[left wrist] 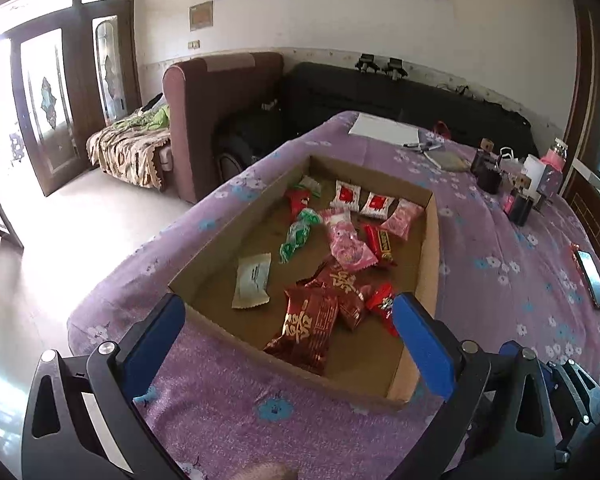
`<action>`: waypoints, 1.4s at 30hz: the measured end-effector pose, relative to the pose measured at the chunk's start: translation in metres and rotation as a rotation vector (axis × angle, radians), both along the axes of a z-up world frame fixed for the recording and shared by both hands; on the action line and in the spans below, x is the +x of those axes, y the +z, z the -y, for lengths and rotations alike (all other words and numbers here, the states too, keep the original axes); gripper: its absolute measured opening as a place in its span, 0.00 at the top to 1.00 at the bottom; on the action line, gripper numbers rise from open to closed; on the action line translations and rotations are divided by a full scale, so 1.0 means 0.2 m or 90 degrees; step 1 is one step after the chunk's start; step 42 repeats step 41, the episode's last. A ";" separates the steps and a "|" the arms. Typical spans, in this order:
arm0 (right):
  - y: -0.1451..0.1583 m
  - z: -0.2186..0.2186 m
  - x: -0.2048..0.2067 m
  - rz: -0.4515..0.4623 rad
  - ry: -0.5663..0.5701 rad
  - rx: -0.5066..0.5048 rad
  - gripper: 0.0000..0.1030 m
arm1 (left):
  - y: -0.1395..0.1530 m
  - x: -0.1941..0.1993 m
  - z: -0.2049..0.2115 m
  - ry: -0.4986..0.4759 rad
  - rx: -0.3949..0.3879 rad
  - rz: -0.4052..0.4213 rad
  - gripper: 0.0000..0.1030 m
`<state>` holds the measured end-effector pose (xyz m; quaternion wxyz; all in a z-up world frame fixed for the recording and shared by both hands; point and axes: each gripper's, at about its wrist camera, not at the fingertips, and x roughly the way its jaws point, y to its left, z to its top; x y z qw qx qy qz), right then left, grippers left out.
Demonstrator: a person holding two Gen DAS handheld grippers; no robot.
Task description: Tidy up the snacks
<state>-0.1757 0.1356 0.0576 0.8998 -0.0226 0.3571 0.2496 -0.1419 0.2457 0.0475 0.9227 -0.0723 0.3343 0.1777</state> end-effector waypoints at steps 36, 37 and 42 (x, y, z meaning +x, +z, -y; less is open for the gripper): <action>-0.05 -0.09 0.00 -0.011 0.030 -0.029 0.38 | -0.08 0.03 -0.05 -0.002 -0.020 -0.044 0.00; -0.05 -0.09 0.00 -0.012 0.028 -0.026 0.38 | -0.07 0.03 -0.05 -0.003 -0.019 -0.045 0.00; -0.05 -0.05 0.01 -0.014 0.022 -0.016 0.38 | -0.07 0.04 -0.02 -0.004 -0.019 -0.050 0.00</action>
